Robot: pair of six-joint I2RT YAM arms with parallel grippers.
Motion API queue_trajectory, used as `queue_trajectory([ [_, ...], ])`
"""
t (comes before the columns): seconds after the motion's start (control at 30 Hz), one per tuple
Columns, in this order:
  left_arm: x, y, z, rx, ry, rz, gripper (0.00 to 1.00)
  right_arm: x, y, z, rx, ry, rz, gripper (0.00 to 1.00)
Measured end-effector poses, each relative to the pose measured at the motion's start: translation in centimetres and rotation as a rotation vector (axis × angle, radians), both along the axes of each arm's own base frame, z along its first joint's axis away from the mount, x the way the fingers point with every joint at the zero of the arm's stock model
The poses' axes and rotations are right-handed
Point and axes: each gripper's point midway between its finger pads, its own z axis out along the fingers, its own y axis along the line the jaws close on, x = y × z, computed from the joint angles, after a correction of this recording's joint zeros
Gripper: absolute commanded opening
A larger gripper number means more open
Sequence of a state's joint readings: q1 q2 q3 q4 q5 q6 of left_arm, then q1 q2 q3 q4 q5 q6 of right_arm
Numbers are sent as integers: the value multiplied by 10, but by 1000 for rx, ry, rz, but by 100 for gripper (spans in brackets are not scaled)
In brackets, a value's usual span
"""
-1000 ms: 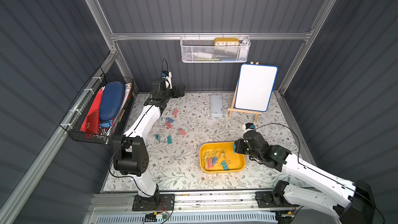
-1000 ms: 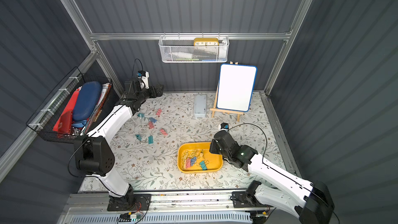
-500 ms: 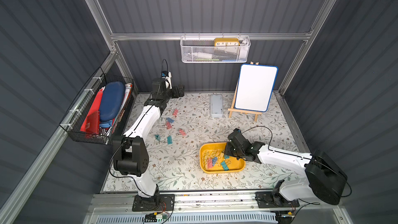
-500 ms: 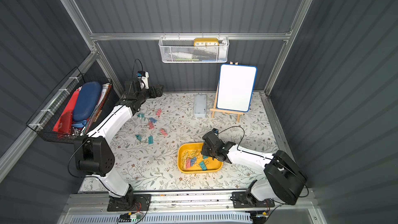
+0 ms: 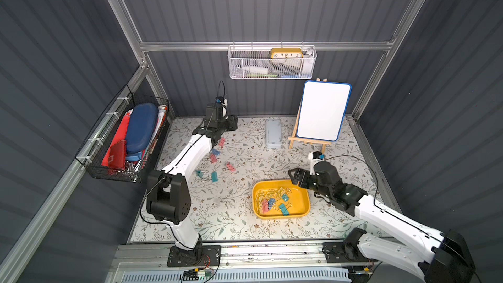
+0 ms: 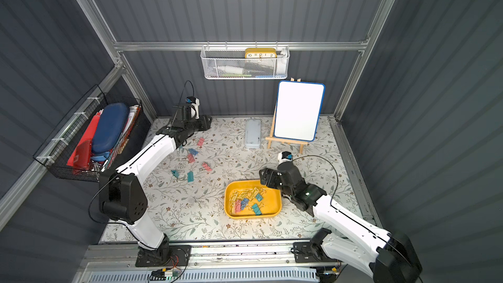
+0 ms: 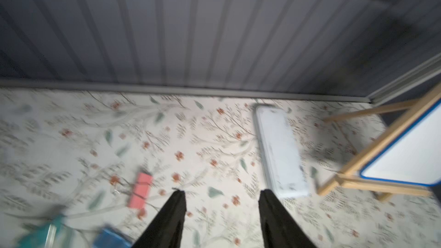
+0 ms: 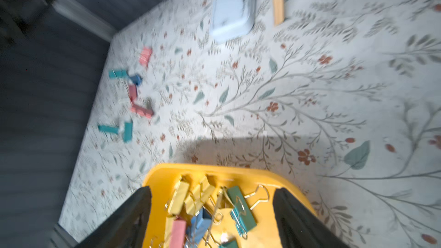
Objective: Put the binder clips in the storage box
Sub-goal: Place the binder clip in the storage box, then pick up the binder clip at the center of the board.
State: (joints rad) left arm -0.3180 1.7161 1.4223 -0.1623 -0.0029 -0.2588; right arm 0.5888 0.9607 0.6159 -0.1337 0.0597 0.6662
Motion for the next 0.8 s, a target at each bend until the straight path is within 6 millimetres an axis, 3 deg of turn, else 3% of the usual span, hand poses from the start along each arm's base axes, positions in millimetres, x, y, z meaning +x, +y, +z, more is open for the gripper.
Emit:
queue_trajectory([
  [0.07, -26, -14, -27, -13, 86, -20, 50, 9, -20, 10, -15, -43, -28, 99],
  [0.17, -52, -12, -63, -21, 193, -2, 51, 22, -38, 6, -24, -47, -44, 99],
  [0.37, -81, 5, -120, -17, 343, 48, 62, 21, -27, -40, 3, 34, 71, 99],
  [0.5, -93, 10, -141, -8, 396, 65, 64, 12, -18, -60, 27, 70, 137, 99],
  [0.6, -97, 17, -149, 8, 412, 104, 69, 12, -13, -58, 48, 51, 161, 99],
  [0.7, -97, 24, -154, 19, 417, 148, 83, 13, -10, -55, 63, 22, 173, 99],
  [0.8, -96, 29, -155, 30, 413, 177, 84, 13, -9, -56, 70, 12, 181, 99],
])
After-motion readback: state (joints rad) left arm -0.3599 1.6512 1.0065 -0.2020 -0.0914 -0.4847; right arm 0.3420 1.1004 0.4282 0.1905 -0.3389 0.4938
